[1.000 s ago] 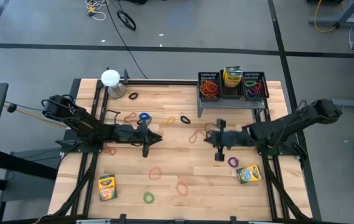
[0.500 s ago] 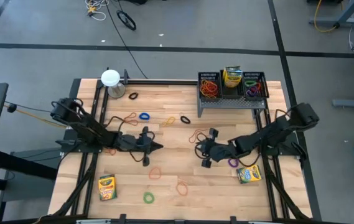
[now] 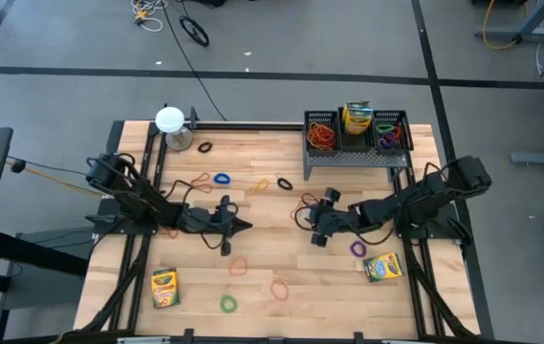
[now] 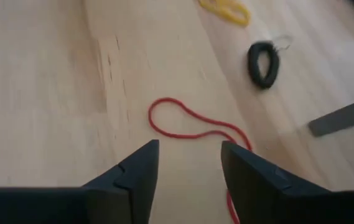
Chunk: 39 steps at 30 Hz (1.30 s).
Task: Pick & Place Office Desk Supplies
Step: Put the red rubber band into the left black bin on the shelf
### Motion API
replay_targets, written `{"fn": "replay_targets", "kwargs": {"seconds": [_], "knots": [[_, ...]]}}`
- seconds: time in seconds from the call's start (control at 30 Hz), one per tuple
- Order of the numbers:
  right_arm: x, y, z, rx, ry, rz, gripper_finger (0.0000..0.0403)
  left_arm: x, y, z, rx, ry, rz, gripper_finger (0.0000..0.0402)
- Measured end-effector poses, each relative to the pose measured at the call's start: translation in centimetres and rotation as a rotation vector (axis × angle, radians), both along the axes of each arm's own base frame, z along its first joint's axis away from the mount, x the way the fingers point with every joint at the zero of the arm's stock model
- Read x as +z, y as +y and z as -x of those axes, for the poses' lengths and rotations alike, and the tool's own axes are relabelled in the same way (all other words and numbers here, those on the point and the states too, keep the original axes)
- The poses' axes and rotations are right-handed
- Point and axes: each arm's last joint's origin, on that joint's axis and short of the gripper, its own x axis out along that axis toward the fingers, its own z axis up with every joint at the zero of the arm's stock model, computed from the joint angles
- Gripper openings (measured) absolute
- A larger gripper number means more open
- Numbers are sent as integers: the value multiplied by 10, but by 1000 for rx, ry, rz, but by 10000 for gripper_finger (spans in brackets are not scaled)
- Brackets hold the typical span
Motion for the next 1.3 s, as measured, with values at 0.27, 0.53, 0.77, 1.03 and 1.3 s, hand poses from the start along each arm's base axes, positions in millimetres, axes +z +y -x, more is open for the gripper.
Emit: {"fn": "replay_targets", "kwargs": {"seconds": [0.27, 0.53, 0.77, 1.03, 1.3], "knots": [[-8, -36, -4, -73, 16, -86, 192, 0, 0, 0, 0, 0, -4, 18], [-11, -57, -5, -91, 39, -112, 192, 0, 0, 0, 5, -1, -5, 18], [-31, -72, -11, -36, 78, -201, 192, 0, 0, 0, 7, 0, -6, 18], [-37, -71, -12, -7, 97, -183, 139, 0, 2, 0, 18, -2, 1, 18], [-31, -49, -12, 72, 98, -139, 17, 0, 2, 0, 17, -2, 1, 18]]}}
